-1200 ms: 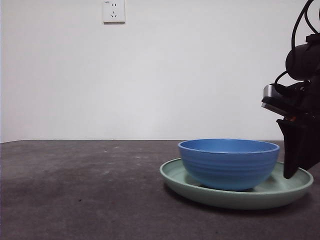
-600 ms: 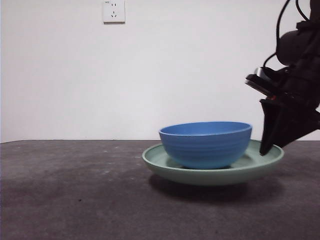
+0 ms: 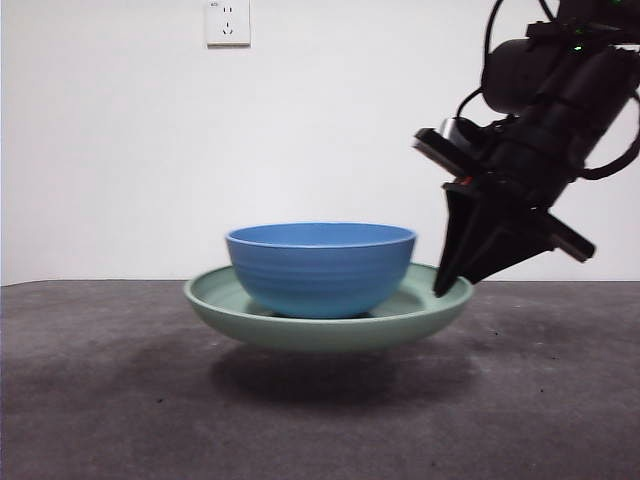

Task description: Pick up the blue bowl, put it on the green plate, put it on desk

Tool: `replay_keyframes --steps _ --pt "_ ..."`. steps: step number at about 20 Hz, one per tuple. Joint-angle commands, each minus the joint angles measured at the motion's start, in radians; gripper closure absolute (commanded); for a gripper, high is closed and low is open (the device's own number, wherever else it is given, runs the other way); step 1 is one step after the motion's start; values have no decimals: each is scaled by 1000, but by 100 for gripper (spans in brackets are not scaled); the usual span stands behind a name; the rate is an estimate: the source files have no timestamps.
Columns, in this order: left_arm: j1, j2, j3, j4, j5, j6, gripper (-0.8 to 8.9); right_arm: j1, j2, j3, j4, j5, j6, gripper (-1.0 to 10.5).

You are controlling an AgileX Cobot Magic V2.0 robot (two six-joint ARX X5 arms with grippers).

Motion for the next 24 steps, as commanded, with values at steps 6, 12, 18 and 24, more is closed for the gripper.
replay_keyframes --steps 6,12,18,24 --pt "-10 3 13 0 -5 9 126 68 132 24 105 -26 82 932" --pt "-10 3 13 -8 -5 9 126 69 187 23 122 -36 80 932" --pt "-10 3 13 -8 -5 10 126 69 192 24 127 -6 77 930" --pt "-10 2 13 -30 -5 9 126 50 127 26 115 16 75 652"
